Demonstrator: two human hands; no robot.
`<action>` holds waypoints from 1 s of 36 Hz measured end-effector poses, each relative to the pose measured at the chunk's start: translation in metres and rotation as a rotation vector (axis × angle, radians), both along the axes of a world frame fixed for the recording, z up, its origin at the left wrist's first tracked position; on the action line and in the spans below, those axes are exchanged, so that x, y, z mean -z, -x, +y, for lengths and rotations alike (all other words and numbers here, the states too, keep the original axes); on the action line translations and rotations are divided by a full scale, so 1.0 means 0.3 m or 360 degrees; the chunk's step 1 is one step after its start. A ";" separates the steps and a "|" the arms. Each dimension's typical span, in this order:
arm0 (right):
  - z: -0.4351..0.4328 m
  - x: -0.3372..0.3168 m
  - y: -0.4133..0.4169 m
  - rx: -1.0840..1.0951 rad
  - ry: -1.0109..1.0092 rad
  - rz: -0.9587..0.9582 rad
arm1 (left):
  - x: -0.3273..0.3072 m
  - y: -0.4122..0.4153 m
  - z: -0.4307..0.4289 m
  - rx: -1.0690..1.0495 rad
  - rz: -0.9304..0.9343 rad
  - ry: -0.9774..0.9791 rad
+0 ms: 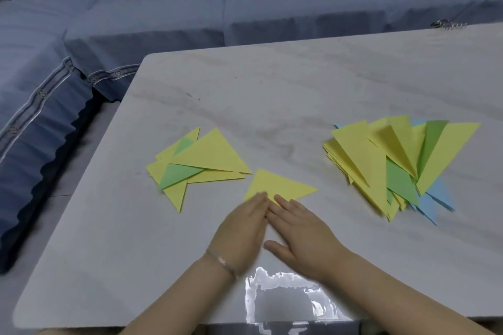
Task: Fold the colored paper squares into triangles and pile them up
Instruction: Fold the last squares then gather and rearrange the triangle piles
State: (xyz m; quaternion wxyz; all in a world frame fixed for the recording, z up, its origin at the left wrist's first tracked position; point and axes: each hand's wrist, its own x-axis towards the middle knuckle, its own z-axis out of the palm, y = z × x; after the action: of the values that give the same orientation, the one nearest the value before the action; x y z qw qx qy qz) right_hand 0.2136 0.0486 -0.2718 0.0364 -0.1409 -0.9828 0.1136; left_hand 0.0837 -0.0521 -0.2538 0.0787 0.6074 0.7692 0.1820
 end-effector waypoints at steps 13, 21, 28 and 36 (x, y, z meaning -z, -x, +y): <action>0.118 -0.020 -0.099 0.0299 -0.0163 -0.0072 | 0.036 -0.035 -0.075 -0.0091 0.0184 0.0340; 0.135 -0.009 -0.138 0.0547 -0.0171 -0.0082 | 0.007 -0.083 -0.028 -0.0278 0.0266 0.0209; 0.127 -0.009 -0.134 0.0669 -0.0142 -0.0014 | 0.014 -0.156 0.076 -0.0379 0.0572 0.0210; 0.133 -0.020 -0.123 0.0691 -0.0150 -0.0027 | 0.038 -0.117 -0.010 -0.0367 0.0751 -0.0096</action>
State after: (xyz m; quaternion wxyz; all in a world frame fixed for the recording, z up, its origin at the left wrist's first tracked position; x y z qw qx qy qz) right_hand 0.2504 0.0883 -0.2658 0.0584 -0.3483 -0.9339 0.0558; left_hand 0.1188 -0.0552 -0.2653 -0.1423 0.5434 0.8247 0.0661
